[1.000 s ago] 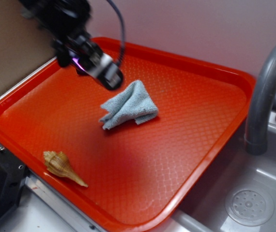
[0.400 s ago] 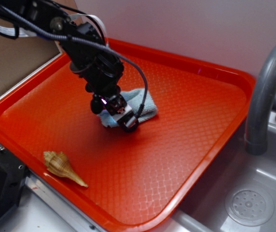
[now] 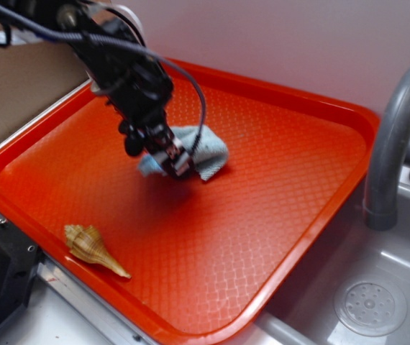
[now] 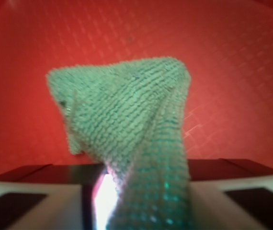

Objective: Grab the blue cloth.

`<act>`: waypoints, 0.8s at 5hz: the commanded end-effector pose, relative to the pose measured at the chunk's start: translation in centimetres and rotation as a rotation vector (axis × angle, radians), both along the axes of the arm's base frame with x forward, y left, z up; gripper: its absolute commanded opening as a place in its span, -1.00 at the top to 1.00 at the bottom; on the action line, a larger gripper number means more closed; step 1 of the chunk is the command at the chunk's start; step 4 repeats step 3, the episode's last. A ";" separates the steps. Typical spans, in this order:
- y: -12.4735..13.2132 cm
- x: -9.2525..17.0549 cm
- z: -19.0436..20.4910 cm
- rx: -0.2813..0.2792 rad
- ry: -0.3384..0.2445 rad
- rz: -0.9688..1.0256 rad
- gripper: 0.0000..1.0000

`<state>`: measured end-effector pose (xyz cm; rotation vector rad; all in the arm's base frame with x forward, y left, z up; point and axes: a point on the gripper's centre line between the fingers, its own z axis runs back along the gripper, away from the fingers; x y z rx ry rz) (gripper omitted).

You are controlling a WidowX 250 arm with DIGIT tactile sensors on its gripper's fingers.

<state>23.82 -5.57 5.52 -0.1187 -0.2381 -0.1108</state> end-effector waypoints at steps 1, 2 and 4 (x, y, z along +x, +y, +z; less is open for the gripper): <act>5.9 0.8 11.5 0.093 0.017 0.397 1.00; 9.6 -0.8 16.8 0.158 -0.009 0.598 1.00; 10.6 -2.0 21.5 0.105 -0.061 0.569 1.00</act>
